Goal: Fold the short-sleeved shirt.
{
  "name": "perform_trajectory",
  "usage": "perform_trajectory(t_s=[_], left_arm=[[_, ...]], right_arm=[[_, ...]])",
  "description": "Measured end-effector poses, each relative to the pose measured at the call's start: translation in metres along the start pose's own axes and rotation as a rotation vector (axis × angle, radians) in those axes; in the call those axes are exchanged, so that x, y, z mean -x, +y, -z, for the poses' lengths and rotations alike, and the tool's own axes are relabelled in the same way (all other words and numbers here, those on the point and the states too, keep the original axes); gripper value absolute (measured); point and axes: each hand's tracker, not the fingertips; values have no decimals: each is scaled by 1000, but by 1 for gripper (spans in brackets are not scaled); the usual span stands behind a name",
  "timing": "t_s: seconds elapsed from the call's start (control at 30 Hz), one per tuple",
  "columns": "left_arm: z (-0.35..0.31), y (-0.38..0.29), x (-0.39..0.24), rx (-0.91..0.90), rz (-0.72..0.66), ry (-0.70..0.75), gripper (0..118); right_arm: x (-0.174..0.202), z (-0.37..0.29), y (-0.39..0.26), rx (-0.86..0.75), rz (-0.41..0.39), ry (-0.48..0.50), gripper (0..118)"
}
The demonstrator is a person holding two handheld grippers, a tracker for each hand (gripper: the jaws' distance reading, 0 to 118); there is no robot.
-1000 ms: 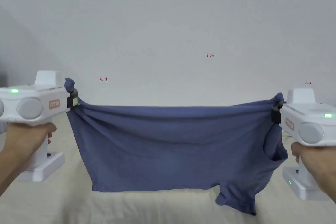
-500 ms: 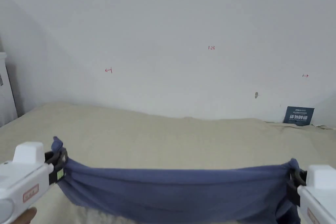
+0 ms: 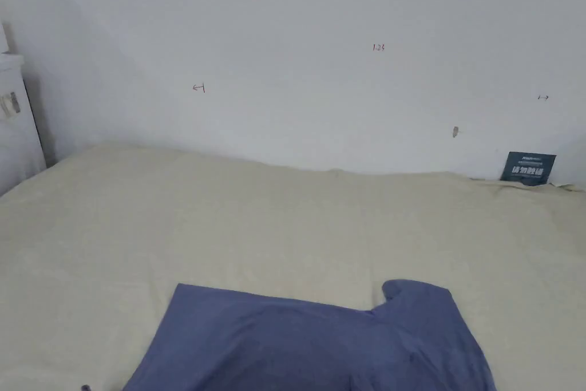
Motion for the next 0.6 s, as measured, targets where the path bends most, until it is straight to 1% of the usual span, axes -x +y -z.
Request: perform_trajectory(t_s=[0.07,0.13,0.2,0.27,0.3,0.37,0.5,0.57,0.6], left_arm=[[-2,-19,0,24,0,0,2],[0,-29,1,43,2,3,2],[3,-34,5,60,-37,-1,2],[8,-38,9,68,-41,-9,2],[13,-39,10,81,-34,-5,2],[-2,-45,-2,96,-30,-1,2],[9,-56,4,132,-36,2,3],[12,-59,5,143,-37,1,8],[1,-55,-6,140,-37,3,14]], right_arm=[[1,2,-13,36,12,-7,6],[1,5,-24,76,-7,-21,6],[-1,10,-31,100,4,-20,6],[-2,12,-35,113,8,-29,6],[-1,13,-37,119,4,-33,6],[1,17,-40,148,-18,-31,6],[2,22,-48,173,-44,-25,7],[3,18,-48,167,-46,-23,12],[3,17,-48,166,-57,-28,17]])
